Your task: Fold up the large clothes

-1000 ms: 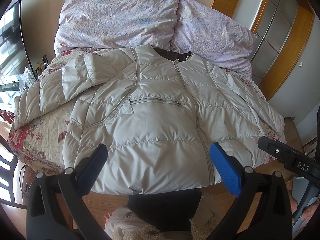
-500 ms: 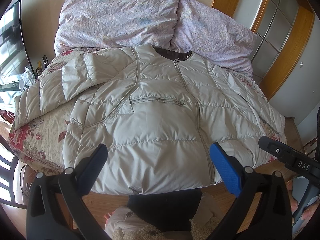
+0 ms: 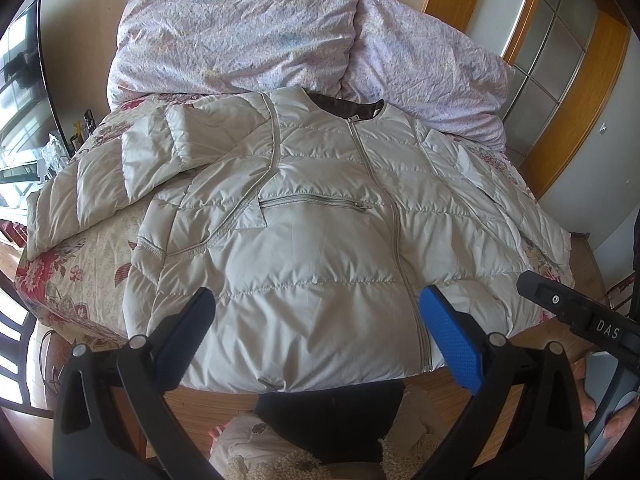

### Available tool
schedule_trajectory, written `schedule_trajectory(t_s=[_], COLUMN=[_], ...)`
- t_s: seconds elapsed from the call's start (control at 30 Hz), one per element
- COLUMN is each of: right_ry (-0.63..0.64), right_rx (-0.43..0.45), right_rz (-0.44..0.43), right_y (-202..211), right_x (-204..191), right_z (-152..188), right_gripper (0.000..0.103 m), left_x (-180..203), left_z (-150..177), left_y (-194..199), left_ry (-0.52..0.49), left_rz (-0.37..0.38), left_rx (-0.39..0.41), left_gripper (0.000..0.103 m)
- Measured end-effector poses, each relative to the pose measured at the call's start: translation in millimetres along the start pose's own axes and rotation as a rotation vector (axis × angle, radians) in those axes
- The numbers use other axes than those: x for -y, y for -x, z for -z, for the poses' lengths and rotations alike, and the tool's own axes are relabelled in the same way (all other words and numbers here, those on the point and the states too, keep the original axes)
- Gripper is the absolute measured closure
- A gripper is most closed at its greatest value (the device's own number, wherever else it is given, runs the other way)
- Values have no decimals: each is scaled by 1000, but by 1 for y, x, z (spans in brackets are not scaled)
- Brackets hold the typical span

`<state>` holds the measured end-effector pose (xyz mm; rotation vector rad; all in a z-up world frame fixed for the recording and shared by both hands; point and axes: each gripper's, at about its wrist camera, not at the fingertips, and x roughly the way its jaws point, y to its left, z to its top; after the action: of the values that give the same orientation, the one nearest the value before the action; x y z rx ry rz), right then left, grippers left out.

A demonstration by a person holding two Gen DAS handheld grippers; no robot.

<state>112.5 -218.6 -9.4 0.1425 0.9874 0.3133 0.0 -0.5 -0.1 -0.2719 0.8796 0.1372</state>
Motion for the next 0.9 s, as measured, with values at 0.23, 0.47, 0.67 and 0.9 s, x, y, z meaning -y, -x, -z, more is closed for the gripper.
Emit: schedule_trajectory(t_s=[0.23,0.47,0.67,0.9], right_ry=[-13,-91,-243,-474], right_rx=[-5,27,64,120], right_rz=[3,38,96,143], right_y=[-6,-15,-31,-49], right_x=[2,25,78,163], right_z=[-3,-12,-26,-35], right_gripper=[1,1,1,1], left_x=[0,-2,-3,-5], left_z=[-3,-7,-16,-31], left_y=[-5,-20,-37,-67], left_ry=[-2,-8,-14,-25], left_rz=[-1,-20,-24,-20], left_rx=[-10,-21,-47,-83], left_gripper=[2,2,2,2])
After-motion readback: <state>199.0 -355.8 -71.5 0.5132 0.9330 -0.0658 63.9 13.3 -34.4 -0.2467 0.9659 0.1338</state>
